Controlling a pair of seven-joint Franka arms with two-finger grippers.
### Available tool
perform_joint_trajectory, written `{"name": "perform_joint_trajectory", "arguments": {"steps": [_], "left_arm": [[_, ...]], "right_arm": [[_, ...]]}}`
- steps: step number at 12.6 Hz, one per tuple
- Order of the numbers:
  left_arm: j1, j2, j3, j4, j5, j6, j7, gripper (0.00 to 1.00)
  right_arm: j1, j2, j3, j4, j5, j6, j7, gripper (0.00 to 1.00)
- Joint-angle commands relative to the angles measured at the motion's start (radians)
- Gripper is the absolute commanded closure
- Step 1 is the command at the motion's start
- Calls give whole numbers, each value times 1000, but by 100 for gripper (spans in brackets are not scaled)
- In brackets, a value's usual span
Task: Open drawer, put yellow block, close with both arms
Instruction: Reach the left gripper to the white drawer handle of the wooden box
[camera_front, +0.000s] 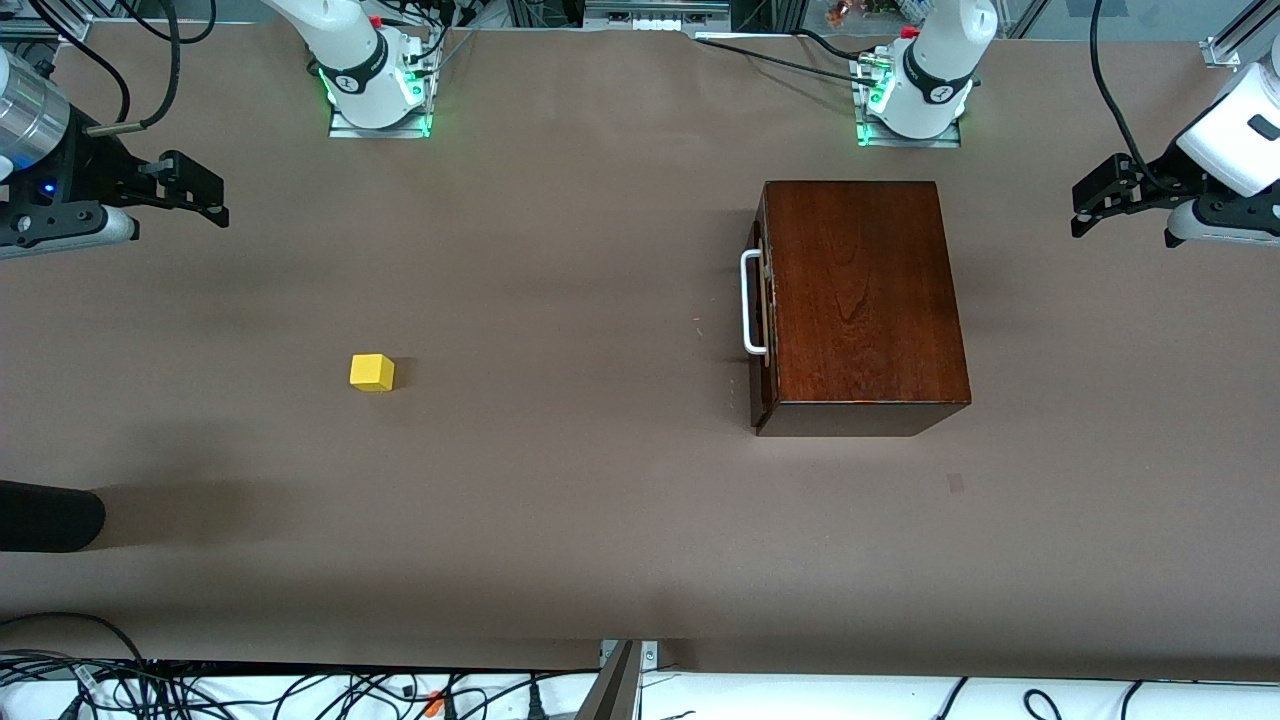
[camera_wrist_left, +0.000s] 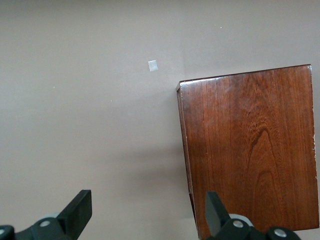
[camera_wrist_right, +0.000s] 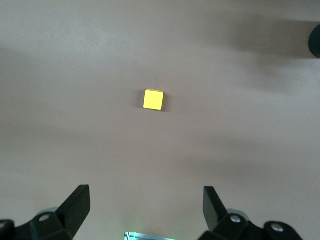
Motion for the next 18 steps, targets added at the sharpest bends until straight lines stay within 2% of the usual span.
{"name": "perform_joint_trajectory", "arguments": {"steps": [1,5,7,9,11,14,16,18], "left_arm": [[4,10,6,25,-13,-16,-1,0],[1,22,3,22,-17,-24,-6,0],[-10,51,1,25,-39,-82,-2,0],[-78,115,-12,24,-48,-105,5,0],[-192,189,-34,34,-50,-106,9,0],[-333,348,-35,189,-89,-106,-6,0],[-422,419,-32,234,-140,-99,-113,0],[-502,485,-32,265,-134,-39,-318,0]], "right_arm": [[-7,11,3,26,-1,-11,1,0],[-7,11,3,26,-1,-11,1,0],[-7,11,3,26,-1,-11,1,0],[-7,11,3,26,-1,-10,1,0],[-7,11,3,26,-1,-10,1,0],[-7,11,3,26,-1,-8,1,0],[-8,11,2,26,-1,-7,1,0],[-10,11,1,26,0,-4,1,0]]}}
